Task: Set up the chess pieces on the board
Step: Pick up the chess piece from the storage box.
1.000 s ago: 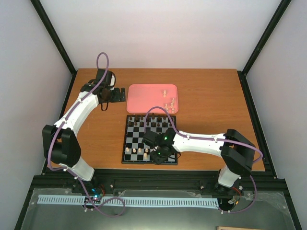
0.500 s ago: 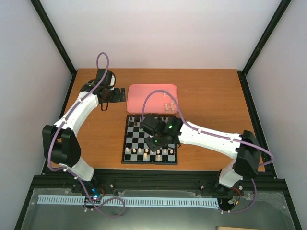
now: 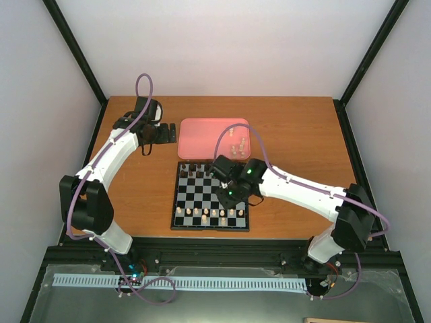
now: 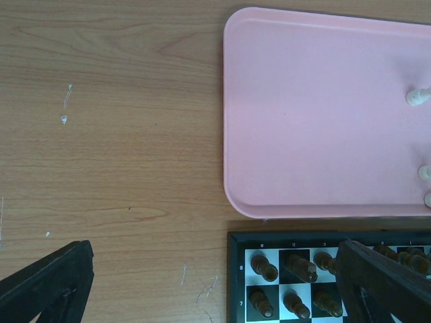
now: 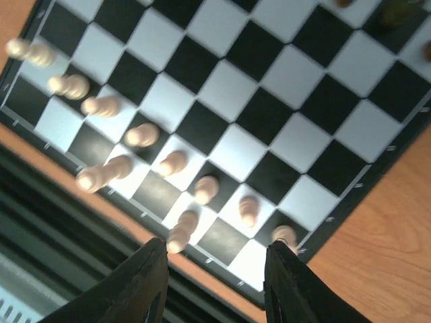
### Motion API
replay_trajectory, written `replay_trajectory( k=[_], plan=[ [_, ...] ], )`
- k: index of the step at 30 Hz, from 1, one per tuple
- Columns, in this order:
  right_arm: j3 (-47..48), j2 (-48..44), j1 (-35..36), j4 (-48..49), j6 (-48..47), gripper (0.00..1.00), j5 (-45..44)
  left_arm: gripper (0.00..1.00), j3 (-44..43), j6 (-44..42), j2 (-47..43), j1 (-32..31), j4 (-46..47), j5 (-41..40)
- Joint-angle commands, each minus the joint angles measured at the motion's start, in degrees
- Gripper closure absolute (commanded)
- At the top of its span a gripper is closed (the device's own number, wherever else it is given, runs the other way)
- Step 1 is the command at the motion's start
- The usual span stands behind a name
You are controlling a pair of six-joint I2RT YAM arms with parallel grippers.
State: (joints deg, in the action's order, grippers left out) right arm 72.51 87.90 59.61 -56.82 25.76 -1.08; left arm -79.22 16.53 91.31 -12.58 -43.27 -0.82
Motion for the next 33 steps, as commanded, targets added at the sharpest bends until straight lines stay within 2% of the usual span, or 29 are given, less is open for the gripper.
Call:
replay_trajectory(
  k=[1, 6, 13, 17, 20, 24, 33],
  plan=[
    [1.99, -0.21, -5.95, 0.42, -0.75, 0.6, 1.17, 0.0, -0.29, -0.39, -0.93, 0.05, 0.77, 0.64],
    [7.33, 3.45, -11.47, -0.62, -4.41, 0.6, 0.55, 0.0, -0.83, 0.17, -1.49, 0.02, 0.16, 0.7],
    [19.63, 11.95, -18.27, -1.8, -10.0, 0.59, -1.91, 0.0, -0.39, 1.94, -2.03, 0.01, 0.27, 1.8],
    [26.11, 18.04, -23.13, -0.76, -11.22, 0.53, -2.96, 0.0, -0.4, 2.67, -1.18, 0.01, 0.25, 2.13],
    [32.41, 24.47, -25.97, -0.2, -11.55, 0.44, -3.74, 0.0, -1.21, 2.63, -0.3, 0.01, -0.34, 2.38],
    [39.11, 31.07, -27.5, 0.95, -13.75, 0.39, -4.56, 0.0, -2.57, 2.05, 0.13, 0.01, -1.08, 2.61],
    [53.13, 43.65, -30.55, 3.14, -16.61, 0.41, -3.77, 0.0, -2.7, 2.2, 1.7, 0.01, -0.9, 2.79]
  ],
)
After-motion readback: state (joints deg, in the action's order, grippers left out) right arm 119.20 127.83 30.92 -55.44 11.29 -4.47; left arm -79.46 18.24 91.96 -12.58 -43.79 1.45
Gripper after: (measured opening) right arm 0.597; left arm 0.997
